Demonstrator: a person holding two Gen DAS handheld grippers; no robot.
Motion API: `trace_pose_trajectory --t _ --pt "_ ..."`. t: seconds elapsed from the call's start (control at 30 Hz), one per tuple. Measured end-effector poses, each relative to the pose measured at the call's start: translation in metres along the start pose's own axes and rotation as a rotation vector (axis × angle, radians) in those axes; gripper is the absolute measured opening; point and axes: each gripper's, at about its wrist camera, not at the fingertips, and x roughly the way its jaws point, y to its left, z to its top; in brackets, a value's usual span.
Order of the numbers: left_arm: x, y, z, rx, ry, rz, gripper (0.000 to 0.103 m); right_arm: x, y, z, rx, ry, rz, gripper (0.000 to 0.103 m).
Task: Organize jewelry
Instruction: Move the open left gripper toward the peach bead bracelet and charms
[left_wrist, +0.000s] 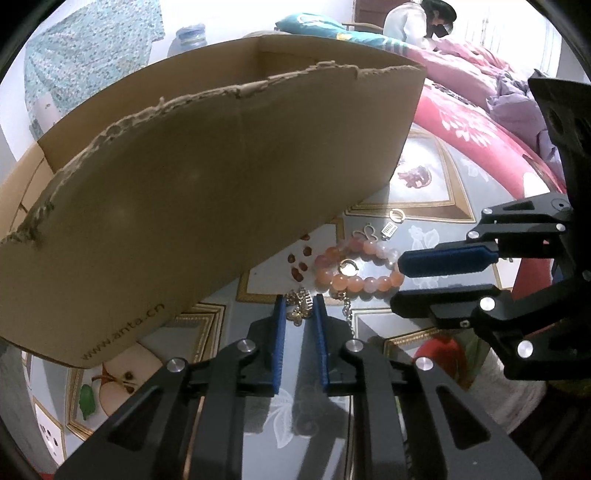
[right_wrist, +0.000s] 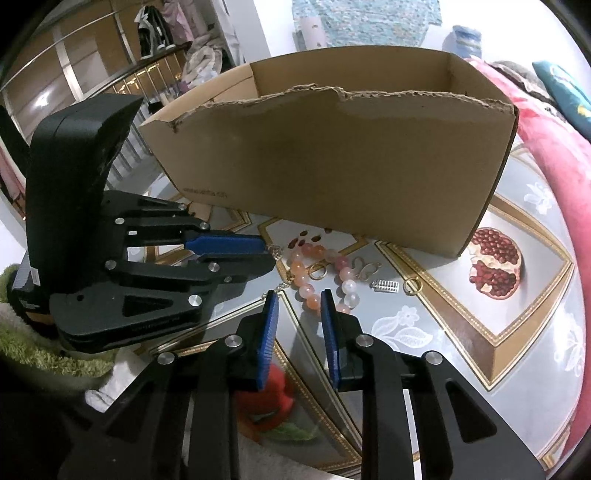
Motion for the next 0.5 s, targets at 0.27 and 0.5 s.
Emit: trace_pose_trajectory --t 0.27,0.5 --pt "-0.004 0.003 -0.005 -0.023 -0.001 -0.015 0.013 -0.001 -0.001 0.000 0.003 -0.003 -0.001 0.022" --pt "-0.017 0.014 -0.013 -0.067 -0.018 0.005 0.013 -0.005 0.004 0.002 -0.005 -0.022 0.002 0.022"
